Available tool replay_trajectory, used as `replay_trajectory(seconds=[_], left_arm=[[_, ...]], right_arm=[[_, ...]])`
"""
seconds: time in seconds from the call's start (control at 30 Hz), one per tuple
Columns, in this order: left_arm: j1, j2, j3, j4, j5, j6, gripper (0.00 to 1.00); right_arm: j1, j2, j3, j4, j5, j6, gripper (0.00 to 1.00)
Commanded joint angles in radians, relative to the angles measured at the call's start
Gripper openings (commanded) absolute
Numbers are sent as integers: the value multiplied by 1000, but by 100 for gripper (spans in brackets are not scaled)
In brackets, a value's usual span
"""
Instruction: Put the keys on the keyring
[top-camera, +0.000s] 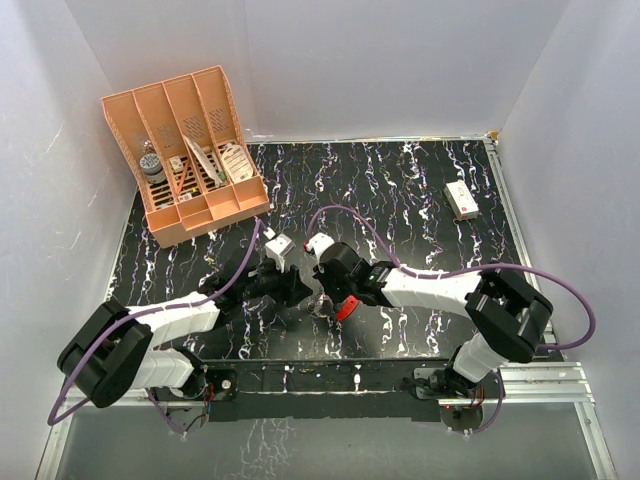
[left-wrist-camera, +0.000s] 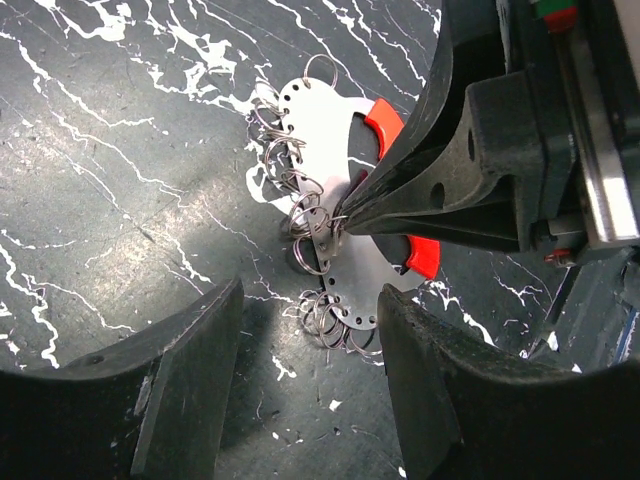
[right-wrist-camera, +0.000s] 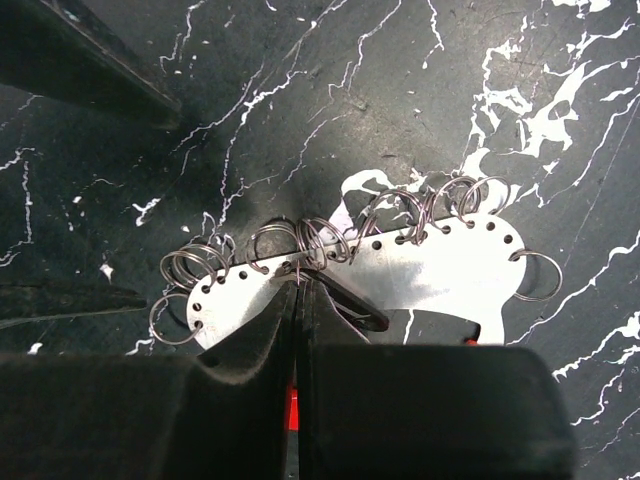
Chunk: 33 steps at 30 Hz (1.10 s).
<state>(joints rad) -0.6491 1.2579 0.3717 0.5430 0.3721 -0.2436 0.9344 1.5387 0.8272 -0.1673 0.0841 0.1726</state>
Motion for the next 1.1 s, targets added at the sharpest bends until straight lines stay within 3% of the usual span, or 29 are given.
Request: replay_trajectory(seconds=[0.0, 1.07], left_arm=[[6, -34, -14, -4, -15, 1, 55], [6, -17, -16, 5, -18, 1, 55]], right_arm=[[-3, 9, 44, 46, 35, -18, 0], [-22, -11, 30, 39, 19, -34, 0]])
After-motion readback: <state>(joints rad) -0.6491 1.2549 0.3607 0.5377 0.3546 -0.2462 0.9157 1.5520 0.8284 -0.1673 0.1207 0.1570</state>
